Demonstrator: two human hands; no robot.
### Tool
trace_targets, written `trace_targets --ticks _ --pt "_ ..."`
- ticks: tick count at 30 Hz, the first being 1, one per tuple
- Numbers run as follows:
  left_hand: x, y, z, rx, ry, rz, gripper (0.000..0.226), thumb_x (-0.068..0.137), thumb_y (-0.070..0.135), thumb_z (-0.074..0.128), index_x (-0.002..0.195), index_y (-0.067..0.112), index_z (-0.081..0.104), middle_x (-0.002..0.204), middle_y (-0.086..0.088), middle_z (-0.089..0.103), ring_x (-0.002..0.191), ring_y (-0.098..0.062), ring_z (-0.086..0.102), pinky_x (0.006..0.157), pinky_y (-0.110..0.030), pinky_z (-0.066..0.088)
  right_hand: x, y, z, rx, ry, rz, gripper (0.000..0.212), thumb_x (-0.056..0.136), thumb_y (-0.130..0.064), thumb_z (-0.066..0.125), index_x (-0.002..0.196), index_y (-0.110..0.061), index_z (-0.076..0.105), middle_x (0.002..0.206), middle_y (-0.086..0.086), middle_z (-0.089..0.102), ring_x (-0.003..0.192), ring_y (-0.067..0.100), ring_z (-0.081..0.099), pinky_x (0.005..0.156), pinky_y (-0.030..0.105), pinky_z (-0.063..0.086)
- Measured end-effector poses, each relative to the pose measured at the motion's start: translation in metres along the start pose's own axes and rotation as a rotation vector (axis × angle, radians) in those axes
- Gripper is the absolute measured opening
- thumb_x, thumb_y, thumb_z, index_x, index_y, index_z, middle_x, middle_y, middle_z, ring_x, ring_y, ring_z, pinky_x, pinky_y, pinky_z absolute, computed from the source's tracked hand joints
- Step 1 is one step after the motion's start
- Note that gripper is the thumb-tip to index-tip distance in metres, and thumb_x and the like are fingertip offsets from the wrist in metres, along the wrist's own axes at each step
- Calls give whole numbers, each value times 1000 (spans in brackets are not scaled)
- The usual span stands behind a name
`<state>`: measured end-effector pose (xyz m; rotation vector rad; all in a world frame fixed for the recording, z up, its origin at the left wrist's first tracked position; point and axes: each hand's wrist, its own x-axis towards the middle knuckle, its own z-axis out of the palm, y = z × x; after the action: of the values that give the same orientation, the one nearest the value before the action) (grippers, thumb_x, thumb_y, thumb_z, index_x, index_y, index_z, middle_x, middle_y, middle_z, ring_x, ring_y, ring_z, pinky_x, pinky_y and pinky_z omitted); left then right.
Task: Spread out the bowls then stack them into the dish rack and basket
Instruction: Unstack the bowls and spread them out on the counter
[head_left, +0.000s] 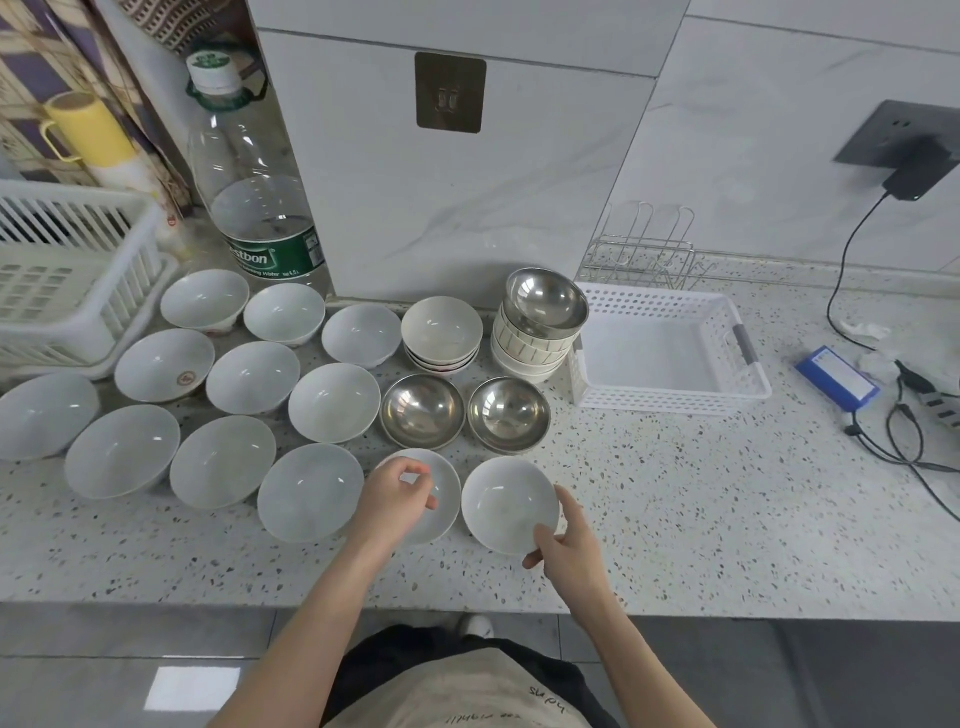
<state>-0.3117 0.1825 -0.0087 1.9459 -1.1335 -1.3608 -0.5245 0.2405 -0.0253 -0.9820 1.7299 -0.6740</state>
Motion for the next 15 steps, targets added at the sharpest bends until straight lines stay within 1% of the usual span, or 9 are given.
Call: trace_targets --ticks 3,5,6,8,11,13,15 --pt "4 3 5 1 14 12 11 96 27 52 93 32 62 66 8 73 51 -2 47 56 -28 38 5 2 -6 -52 -19 -5 41 97 -29 50 135 -41 39 77 0 73 58 9 69 54 17 45" --pt "7 5 8 -2 25 14 12 95 27 52 93 33 62 64 10 72 50 -2 46 57 -29 38 13 -1 -15 -129 8 -13 39 97 -40 47 136 -35 48 83 -1 72 52 8 66 53 19 46" --pt "8 6 9 0 29 11 12 95 28 52 92 35 61 63 13 72 50 -2 46 57 -29 38 19 -3 -20 -166 33 -18 40 98 -42 45 136 -33 51 88 0 72 49 6 64 52 20 47" --pt "11 9 11 2 38 2 11 95 30 52 92 36 60 64 18 72 51 -5 45 57 -29 37 33 -10 -29 -209 76 -24 40 98 -41 42 136 -31 54 97 2 71 48 4 61 54 23 48" --pt "15 12 13 -3 66 -10 9 93 31 53 93 37 60 66 18 72 44 -6 44 55 -27 38 57 -26 -39 -187 56 -13 42 98 -35 42 138 -28 52 118 5 67 62 8 61 57 23 47" --pt "18 15 15 -19 86 -14 9 93 32 53 95 37 60 67 17 72 44 -4 45 56 -28 38 69 -37 -40 -197 19 -8 43 98 -32 41 139 -27 50 114 2 68 64 11 61 61 27 49" --pt "20 17 16 -38 99 -8 9 94 31 54 95 36 61 66 17 72 45 -1 45 54 -27 36 77 -45 -39 -225 -8 -16 43 98 -29 40 140 -27 49 113 0 67 61 11 61 72 36 55"
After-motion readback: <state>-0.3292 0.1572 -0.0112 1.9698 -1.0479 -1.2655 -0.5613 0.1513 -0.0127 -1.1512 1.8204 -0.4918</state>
